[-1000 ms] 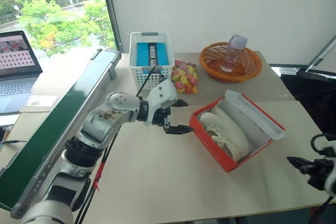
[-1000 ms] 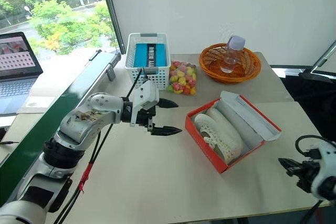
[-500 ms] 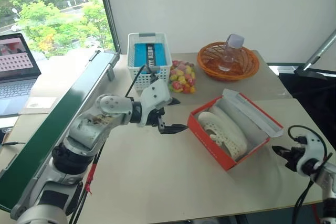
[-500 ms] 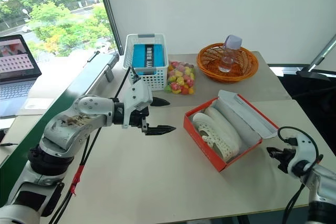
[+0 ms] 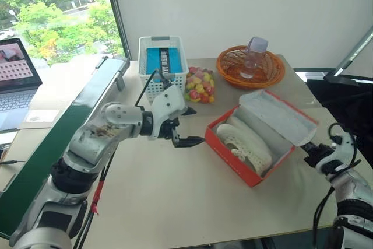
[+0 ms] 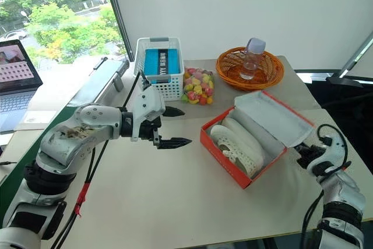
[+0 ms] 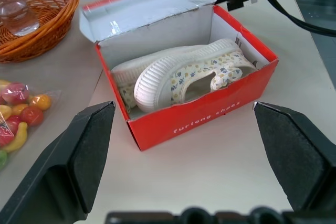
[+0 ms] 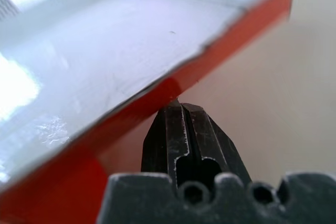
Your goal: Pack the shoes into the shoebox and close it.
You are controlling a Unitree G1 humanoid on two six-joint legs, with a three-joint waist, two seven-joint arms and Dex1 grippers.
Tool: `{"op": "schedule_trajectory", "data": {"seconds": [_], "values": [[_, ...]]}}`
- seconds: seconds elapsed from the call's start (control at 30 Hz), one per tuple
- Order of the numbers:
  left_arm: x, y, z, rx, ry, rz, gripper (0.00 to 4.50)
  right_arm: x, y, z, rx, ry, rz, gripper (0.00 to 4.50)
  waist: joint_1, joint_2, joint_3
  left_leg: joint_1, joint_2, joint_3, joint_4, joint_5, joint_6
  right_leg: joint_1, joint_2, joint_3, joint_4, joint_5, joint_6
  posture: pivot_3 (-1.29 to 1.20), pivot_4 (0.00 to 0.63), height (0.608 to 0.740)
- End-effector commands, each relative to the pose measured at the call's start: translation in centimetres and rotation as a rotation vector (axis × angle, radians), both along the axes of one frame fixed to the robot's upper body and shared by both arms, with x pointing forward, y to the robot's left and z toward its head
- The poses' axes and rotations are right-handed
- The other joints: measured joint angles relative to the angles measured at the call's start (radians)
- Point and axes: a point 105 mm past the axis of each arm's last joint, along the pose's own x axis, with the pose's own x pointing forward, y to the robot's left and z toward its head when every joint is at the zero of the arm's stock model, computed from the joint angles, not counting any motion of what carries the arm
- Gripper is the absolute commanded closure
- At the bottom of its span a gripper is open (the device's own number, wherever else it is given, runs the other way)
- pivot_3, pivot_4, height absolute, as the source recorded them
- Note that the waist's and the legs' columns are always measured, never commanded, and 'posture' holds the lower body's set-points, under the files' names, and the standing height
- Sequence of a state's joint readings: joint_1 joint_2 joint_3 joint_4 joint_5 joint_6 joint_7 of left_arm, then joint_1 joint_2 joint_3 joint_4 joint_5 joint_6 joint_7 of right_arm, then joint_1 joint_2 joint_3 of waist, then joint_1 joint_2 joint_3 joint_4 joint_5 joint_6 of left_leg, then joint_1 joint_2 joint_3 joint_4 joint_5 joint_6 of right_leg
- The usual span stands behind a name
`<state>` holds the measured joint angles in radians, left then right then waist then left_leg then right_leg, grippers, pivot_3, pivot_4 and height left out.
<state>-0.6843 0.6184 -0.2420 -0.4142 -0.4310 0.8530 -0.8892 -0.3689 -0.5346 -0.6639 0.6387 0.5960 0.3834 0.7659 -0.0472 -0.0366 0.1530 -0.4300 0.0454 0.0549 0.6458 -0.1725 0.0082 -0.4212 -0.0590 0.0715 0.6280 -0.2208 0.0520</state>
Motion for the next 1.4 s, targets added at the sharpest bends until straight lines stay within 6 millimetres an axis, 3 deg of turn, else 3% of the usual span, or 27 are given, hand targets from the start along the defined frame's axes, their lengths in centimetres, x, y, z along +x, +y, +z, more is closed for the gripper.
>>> {"op": "schedule_trajectory", "data": {"seconds": [0.03,0.2,0.43,0.6,0.83,1.03,1.2,1.4], "values": [[0.2,-0.2,1.3,0.001,-0.058,-0.020,0.00,-0.7,1.6,5.0,0.167,-0.220,0.114,4.44,0.002,0.000,0.000,0.000,0.000,0.000,0.000,0.000,0.000,0.000,0.000,0.000,0.000,0.000,0.000,0.00,0.150,0.740],[0.3,-0.5,1.3,0.005,-0.064,-0.032,0.00,-2.9,5.3,8.1,0.200,-0.284,0.334,4.44,0.007,0.001,0.001,-0.001,0.000,0.000,-0.001,0.000,0.000,-0.001,0.000,0.000,0.000,0.000,0.000,0.00,0.150,0.740],[0.5,-0.5,1.4,0.007,-0.072,-0.036,0.00,-5.9,11.2,8.5,0.040,-0.141,0.662,4.44,0.007,0.002,0.001,-0.001,0.001,0.000,-0.001,0.000,0.000,-0.001,0.000,-0.001,0.000,-0.003,-0.004,0.00,0.150,0.740],[0.7,-0.6,1.4,0.005,-0.073,-0.040,0.00,-3.7,14.4,8.3,-0.235,-0.007,0.747,4.44,0.001,0.001,0.001,0.000,0.001,0.001,0.000,0.000,0.000,-0.001,0.000,0.001,0.000,-0.003,-0.006,0.00,0.150,0.740],[0.8,-0.4,0.8,0.017,-0.068,-0.032,0.00,-0.3,16.3,7.7,-0.436,0.097,0.794,4.44,0.008,0.001,0.001,-0.001,0.000,0.001,0.000,0.000,0.000,-0.002,0.000,0.000,0.000,-0.003,-0.006,0.00,0.150,0.740],[0.5,-0.2,0.8,0.010,-0.072,-0.009,0.00,-0.1,16.3,3.6,-0.510,0.219,0.909,4.44,0.029,0.001,0.001,-0.006,0.000,0.000,-0.001,-0.001,0.000,-0.004,0.000,-0.001,-0.002,-0.001,-0.002,0.00,0.150,0.740],[0.5,0.2,0.5,0.017,-0.072,0.011,0.00,-2.7,15.0,-3.7,-0.590,0.412,1.025,4.44,0.036,-0.001,0.000,-0.004,0.000,-0.001,0.000,-0.001,0.001,-0.001,0.000,-0.003,-0.002,-0.002,0.000,0.00,0.150,0.740],[0.6,0.3,0.4,0.024,-0.072,0.019,0.00,-2.2,14.2,-6.7,-0.725,0.456,0.990,4.44,0.036,-0.014,-0.008,0.012,0.001,-0.001,0.000,-0.001,0.000,0.014,0.000,-0.003,-0.003,-0.007,-0.007,0.00,0.150,0.740]]}}
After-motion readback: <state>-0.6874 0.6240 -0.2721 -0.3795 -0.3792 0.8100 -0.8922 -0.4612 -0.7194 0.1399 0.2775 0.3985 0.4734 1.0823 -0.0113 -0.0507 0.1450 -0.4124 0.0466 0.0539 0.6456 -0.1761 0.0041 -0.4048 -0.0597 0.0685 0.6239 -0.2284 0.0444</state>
